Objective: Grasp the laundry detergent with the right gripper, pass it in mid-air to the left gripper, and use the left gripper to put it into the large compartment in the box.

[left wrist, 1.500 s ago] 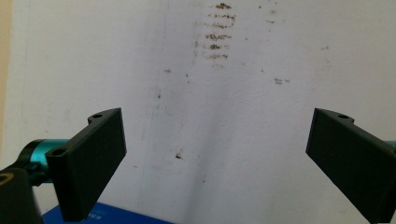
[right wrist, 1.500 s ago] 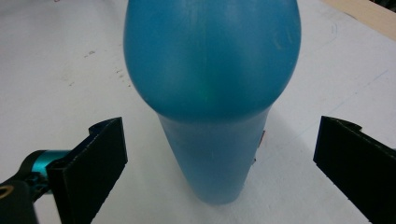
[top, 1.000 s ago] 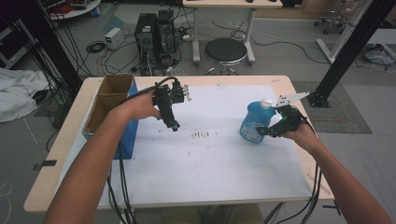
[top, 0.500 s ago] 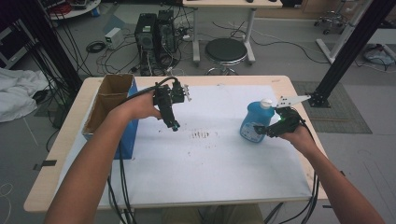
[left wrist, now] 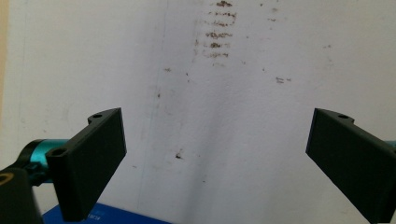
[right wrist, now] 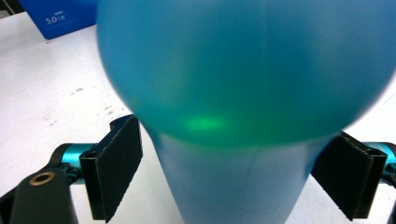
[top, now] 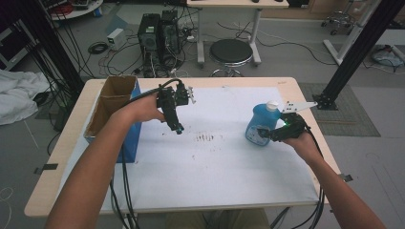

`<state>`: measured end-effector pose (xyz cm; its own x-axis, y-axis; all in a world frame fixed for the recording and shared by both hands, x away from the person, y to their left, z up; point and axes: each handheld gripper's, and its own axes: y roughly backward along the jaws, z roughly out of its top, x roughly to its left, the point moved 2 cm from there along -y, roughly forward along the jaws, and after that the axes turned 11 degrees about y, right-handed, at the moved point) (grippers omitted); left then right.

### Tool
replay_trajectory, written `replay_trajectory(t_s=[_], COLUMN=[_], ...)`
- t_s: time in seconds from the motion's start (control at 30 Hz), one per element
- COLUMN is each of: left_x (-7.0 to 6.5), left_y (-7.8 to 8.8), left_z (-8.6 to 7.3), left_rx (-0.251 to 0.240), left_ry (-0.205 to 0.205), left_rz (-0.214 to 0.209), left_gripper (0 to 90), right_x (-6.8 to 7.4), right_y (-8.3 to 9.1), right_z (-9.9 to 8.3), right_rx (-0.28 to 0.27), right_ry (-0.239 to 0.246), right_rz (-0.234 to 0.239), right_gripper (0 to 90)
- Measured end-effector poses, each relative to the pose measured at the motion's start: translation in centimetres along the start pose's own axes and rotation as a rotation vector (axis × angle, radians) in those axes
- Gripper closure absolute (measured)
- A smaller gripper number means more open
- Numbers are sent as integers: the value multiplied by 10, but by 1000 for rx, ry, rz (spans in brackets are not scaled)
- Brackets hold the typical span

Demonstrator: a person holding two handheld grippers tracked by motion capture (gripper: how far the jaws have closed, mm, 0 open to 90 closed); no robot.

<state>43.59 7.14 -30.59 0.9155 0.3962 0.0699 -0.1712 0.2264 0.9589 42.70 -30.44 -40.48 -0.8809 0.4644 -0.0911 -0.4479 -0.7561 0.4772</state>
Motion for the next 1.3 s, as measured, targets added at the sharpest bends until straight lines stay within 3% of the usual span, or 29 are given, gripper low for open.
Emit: replay_trajectory(t_s=[1.3], left_x=[1], left_y=[-4], left_z=[1], left_rx=[4], left_ry=[-2], left_rz=[-4], left_gripper=[49], right_x=[3], right_y=[-3], right_z=[-3], right_rx=[-42], right_ry=[22], right_rz=[-41], right_gripper=[429])
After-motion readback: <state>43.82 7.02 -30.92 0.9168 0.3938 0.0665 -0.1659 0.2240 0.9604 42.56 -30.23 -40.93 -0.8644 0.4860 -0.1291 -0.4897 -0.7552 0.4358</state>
